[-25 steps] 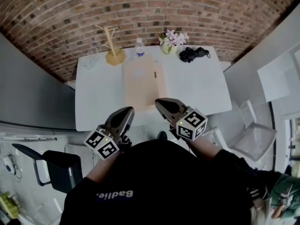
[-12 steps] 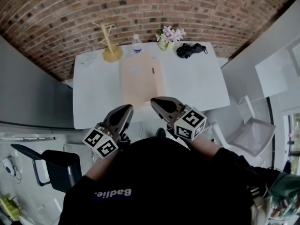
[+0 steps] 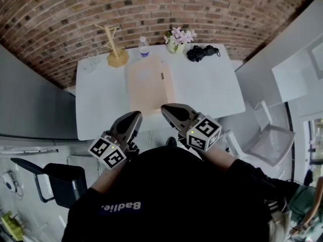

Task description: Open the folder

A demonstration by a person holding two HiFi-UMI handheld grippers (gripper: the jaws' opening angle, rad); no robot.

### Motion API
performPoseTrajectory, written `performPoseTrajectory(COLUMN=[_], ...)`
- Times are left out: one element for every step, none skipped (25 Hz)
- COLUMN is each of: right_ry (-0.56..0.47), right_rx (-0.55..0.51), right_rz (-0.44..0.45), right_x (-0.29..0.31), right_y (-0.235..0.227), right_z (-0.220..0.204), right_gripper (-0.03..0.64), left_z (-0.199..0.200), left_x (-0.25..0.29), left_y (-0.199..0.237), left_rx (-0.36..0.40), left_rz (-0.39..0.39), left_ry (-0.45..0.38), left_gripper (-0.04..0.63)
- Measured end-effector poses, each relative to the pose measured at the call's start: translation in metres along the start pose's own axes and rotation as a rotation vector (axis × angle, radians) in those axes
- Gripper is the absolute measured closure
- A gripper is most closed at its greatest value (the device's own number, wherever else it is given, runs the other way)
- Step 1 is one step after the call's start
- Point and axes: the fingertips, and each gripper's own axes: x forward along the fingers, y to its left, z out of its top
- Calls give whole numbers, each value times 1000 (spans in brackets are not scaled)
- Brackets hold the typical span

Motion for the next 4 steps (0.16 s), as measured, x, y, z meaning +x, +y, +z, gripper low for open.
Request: performPoseTrajectory(right_ry=[0,0,0,-1], right_rx=[0,0,-1,-1], right_rz=[-1,-2,-3,-4], right_x=[1,1,2,2], right_y=[-1,-1,-2,-3], right_z=[0,0,1,1], right_gripper=[590,589,589,589], left_z=[0,0,0,0], left_x=[1,2,2,3], left_y=[1,1,2,2], left_rx=[0,0,0,1], left_rz=[-1,-2,-3,-4], left_ry=[0,1,1,2], left_gripper=[595,595,595,595])
